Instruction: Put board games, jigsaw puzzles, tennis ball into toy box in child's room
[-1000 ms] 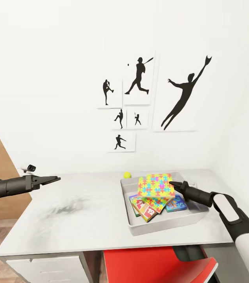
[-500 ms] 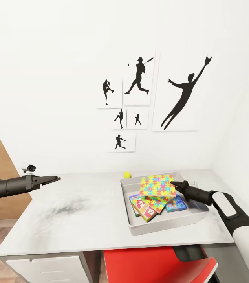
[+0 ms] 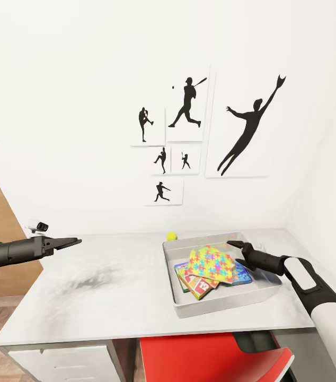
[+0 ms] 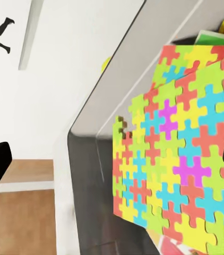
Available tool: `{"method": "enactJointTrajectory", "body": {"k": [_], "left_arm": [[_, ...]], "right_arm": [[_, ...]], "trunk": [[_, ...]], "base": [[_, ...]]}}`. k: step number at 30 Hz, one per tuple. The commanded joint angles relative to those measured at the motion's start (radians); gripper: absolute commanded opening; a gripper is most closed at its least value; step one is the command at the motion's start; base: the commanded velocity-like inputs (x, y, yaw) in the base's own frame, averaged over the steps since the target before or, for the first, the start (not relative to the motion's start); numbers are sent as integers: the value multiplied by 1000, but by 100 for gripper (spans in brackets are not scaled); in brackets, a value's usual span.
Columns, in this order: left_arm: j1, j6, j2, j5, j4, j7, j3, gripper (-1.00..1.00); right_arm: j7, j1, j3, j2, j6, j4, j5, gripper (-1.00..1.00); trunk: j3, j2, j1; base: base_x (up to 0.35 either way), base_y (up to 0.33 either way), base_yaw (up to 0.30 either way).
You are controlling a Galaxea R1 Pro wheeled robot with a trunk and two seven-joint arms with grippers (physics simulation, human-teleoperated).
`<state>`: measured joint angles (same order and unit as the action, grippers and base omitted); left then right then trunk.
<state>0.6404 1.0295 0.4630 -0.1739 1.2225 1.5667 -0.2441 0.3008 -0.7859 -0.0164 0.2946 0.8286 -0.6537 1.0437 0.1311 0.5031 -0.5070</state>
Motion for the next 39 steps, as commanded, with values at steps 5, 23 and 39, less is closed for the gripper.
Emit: {"method": "enactJointTrajectory", "body": {"k": [5, 23, 39], "left_arm": [[1, 11, 0, 1, 0, 4, 0, 100], [1, 11, 0, 1, 0, 4, -1, 100], [1, 12, 0, 1, 0, 4, -1, 100]], "right_arm": [[4, -1, -1, 1, 4, 0, -4, 100], [174, 214, -12, 30, 15, -369, 2, 100], [319, 473, -110, 39, -53, -583, 0, 100]], "trunk": [[2, 2, 0], [2, 2, 0], [2, 2, 0]], "base": [[0, 0, 0], [0, 0, 0], [0, 0, 0]]}}
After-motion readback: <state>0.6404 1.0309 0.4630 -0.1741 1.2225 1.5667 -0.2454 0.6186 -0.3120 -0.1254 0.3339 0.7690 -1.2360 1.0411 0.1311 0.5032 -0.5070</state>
